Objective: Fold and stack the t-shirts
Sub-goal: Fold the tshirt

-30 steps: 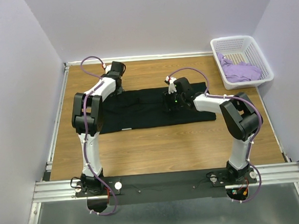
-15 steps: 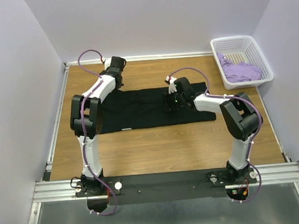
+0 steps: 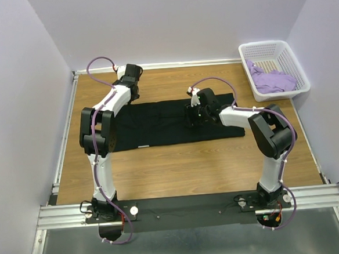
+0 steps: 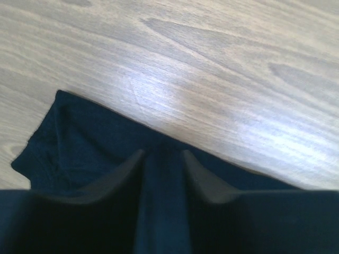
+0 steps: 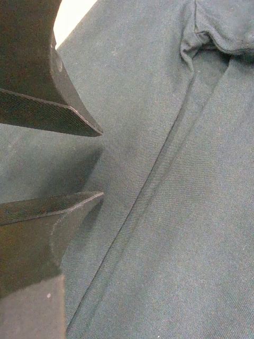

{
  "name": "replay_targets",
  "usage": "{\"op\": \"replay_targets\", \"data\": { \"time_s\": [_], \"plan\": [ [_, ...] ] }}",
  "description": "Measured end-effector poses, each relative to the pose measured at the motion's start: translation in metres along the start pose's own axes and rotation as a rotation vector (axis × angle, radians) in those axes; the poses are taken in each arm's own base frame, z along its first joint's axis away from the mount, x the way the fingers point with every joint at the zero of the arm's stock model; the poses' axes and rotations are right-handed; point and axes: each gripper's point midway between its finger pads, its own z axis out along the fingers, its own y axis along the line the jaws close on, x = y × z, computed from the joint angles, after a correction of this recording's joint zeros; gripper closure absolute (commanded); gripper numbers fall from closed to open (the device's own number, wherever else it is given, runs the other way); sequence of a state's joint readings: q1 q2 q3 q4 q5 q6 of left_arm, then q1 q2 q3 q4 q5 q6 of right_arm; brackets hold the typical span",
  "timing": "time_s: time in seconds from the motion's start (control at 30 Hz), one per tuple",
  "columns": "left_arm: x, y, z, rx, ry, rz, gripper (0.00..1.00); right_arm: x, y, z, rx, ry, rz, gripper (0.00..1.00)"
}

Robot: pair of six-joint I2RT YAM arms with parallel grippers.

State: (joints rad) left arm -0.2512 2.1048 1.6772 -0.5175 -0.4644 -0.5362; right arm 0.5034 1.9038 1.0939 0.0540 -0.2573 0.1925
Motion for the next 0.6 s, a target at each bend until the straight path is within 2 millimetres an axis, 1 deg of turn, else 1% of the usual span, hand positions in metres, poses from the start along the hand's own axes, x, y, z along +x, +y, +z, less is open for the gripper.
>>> {"op": "replay_targets", "data": {
  "time_s": [0.03, 0.07, 0.13, 0.17, 0.23, 0.3, 0.4, 0.43, 0.47, 0.5, 0.53, 0.57, 0.6],
  "plan": [
    [0.0, 0.0, 0.0, 0.0, -0.001, -0.002, 0.44, 0.0, 0.0, 0.0, 0.0, 0.0, 0.0, 0.46],
    [0.0, 0.0, 0.0, 0.001, -0.002, -0.002, 0.35, 0.0, 0.0, 0.0, 0.0, 0.0, 0.001, 0.46],
    [-0.001, -0.001, 0.0, 0.002, -0.003, -0.006, 0.29, -0.001, 0.001, -0.001, 0.0, -0.002, 0.009, 0.45],
    [-0.001, -0.001, -0.001, 0.004, -0.004, -0.005, 0.28, -0.002, 0.001, -0.002, 0.0, -0.006, 0.015, 0.45],
    [-0.001, 0.001, -0.005, 0.007, -0.005, -0.007, 0.28, -0.007, 0.003, -0.005, -0.002, -0.017, 0.019, 0.45],
    [0.002, 0.009, -0.017, 0.01, -0.009, -0.017, 0.29, -0.016, 0.005, -0.012, 0.002, -0.043, 0.027, 0.45],
    [0.007, 0.027, -0.044, 0.011, -0.013, -0.045, 0.32, -0.033, 0.001, -0.028, 0.028, -0.092, 0.049, 0.45],
    [0.011, 0.037, -0.059, 0.015, -0.017, -0.067, 0.33, -0.041, -0.004, -0.038, 0.044, -0.122, 0.072, 0.45],
    [0.015, 0.044, -0.07, 0.02, -0.019, -0.08, 0.34, -0.043, -0.006, -0.042, 0.051, -0.13, 0.081, 0.45],
    [0.019, 0.051, -0.08, 0.028, -0.027, -0.104, 0.35, -0.047, -0.013, -0.052, 0.07, -0.153, 0.107, 0.45],
    [0.025, 0.056, -0.086, 0.037, -0.031, -0.126, 0.37, -0.045, -0.019, -0.058, 0.086, -0.163, 0.13, 0.45],
    [0.039, 0.064, -0.092, 0.047, -0.017, -0.145, 0.38, -0.038, -0.028, -0.065, 0.113, -0.164, 0.164, 0.45],
    [0.048, 0.069, -0.094, 0.045, -0.006, -0.151, 0.38, -0.035, -0.036, -0.071, 0.133, -0.168, 0.187, 0.45]
  ]
}}
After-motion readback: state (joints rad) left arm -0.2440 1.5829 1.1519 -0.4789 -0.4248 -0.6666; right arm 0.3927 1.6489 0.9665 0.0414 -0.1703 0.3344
